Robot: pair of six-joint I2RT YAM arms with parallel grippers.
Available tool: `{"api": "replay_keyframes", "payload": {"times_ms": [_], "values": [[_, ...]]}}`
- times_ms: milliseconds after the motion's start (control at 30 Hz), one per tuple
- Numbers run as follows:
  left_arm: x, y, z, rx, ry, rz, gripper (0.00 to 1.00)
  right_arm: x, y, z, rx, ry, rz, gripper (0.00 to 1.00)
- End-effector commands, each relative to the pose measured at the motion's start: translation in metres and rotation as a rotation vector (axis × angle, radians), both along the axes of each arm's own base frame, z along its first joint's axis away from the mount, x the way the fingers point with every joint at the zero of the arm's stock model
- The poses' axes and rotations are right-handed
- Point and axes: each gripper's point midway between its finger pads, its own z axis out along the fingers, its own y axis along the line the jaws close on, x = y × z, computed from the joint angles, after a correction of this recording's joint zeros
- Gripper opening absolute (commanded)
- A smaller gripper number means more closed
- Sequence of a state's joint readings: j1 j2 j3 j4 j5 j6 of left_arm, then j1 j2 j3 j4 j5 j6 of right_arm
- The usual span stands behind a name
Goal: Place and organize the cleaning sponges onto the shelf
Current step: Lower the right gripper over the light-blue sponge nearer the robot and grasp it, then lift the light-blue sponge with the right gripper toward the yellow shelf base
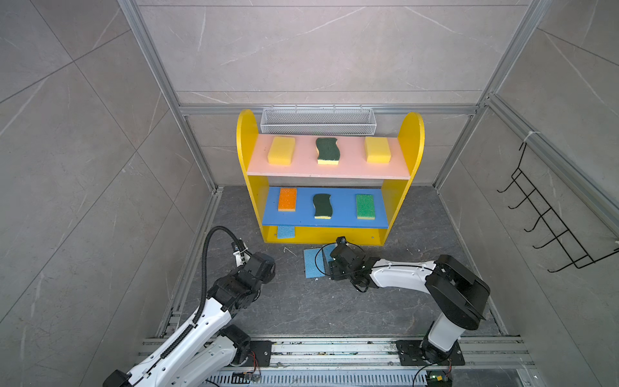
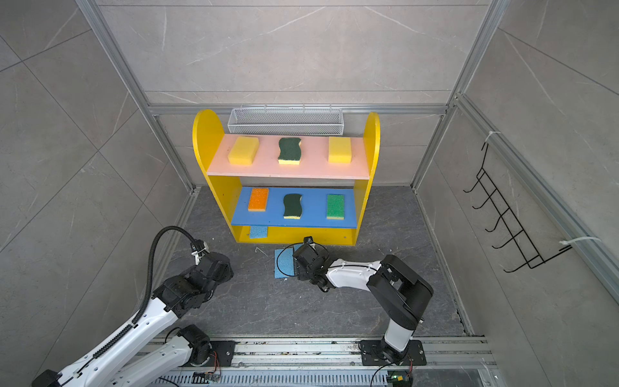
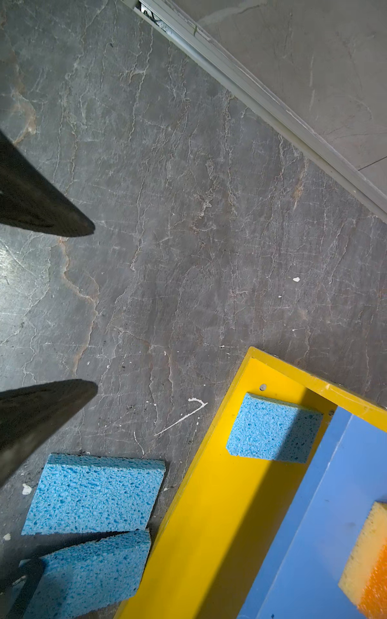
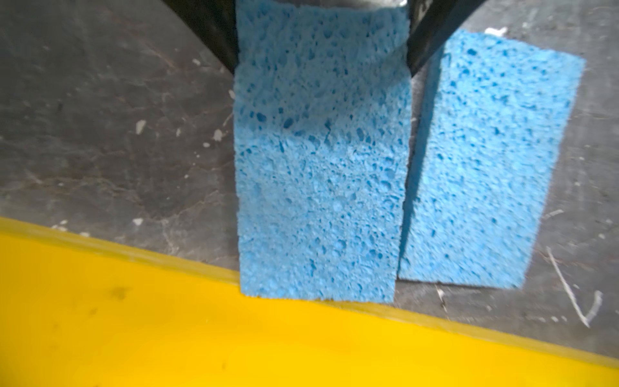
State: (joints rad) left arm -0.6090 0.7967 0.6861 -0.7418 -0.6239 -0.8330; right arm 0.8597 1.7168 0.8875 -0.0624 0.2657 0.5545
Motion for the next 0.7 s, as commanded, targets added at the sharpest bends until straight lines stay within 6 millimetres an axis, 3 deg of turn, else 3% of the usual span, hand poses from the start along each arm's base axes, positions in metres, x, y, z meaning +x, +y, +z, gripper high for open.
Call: {"api": "replay_keyframes", "payload": {"times_ms": [0, 267, 667], "values": [[-0.004, 0.009, 0.004, 0.039, -0.01, 0.009, 0.71, 0.005, 0.003, 0.018, 0.055, -0.041, -0.041, 0.69], [-0.008, 0.012, -0.002, 0.041, -0.014, 0.016, 0.71, 0.0, -0.002, 0.023, 0.047, -0.051, -0.071, 0.67], [-0.008, 0.012, 0.0, 0.025, -0.028, 0.018, 0.71, -0.019, -0.024, -0.005, -0.002, 0.002, -0.102, 0.67]]}}
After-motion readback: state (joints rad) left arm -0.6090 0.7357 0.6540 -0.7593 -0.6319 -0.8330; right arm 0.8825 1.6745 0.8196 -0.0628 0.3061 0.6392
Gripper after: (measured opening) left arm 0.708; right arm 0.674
